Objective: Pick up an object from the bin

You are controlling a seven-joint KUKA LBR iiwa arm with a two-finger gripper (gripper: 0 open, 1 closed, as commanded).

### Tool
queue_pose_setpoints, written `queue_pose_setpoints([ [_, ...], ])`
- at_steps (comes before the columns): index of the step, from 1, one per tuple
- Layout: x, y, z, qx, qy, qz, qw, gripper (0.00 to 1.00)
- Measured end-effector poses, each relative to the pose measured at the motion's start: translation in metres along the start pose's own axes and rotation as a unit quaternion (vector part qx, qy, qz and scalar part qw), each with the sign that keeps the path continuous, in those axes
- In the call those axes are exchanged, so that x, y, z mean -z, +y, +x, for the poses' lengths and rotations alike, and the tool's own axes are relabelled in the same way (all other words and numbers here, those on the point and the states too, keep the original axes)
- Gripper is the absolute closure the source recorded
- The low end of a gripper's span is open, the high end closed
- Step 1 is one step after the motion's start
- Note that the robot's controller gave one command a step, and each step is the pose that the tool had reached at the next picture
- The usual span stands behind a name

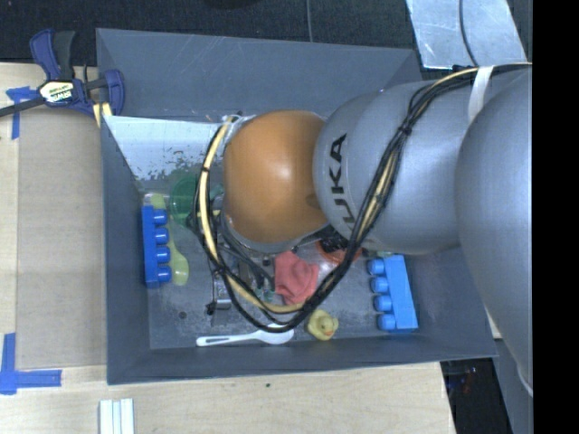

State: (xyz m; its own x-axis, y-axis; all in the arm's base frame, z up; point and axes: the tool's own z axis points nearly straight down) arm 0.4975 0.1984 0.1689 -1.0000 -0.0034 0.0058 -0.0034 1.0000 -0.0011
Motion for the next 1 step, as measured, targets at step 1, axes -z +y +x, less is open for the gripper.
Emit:
queue_pose_setpoints([
  [1,0.0047,-0.0011,-0.0020,-0.002,-0.0041,-0.001,1.0000,0.00],
])
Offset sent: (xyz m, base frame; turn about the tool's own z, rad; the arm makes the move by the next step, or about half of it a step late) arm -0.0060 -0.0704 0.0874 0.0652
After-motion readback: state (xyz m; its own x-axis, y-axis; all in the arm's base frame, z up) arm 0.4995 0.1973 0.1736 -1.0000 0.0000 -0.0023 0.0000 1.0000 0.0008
